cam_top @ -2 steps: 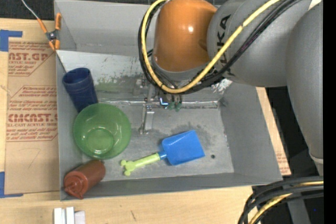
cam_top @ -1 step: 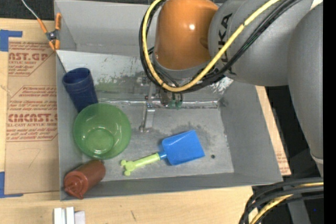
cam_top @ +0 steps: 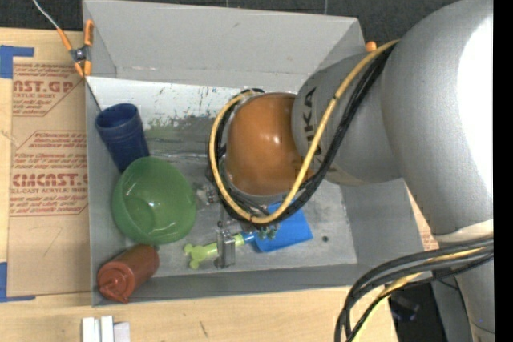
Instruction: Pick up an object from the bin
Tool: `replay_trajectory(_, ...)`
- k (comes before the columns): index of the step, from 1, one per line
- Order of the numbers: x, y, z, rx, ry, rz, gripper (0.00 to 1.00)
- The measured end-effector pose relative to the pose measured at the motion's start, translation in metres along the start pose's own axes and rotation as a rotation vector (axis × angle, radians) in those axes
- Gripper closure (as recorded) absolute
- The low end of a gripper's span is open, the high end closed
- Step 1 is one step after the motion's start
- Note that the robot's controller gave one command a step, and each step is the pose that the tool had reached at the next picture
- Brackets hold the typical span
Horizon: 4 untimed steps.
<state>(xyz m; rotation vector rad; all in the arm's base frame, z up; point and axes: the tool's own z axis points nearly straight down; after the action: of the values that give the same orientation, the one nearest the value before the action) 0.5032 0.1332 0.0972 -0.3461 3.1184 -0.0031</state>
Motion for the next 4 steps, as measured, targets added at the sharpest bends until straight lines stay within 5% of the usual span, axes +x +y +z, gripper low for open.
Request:
replay_trajectory(1,0.029,-0.102,-0.059,-0.001,-0.002,0.002,0.0)
replay_trajectory(2,0.024,-0.093,0.0,-0.002,0.004,-0.154,0.0)
replay_trajectory(3,0.033,-0.124,0.028,-0.002,-0.004,-0.076,0.0)
replay_trajectory(4,0.041,-0.118,0.027,-0.001,-0.002,-0.152,1.0)
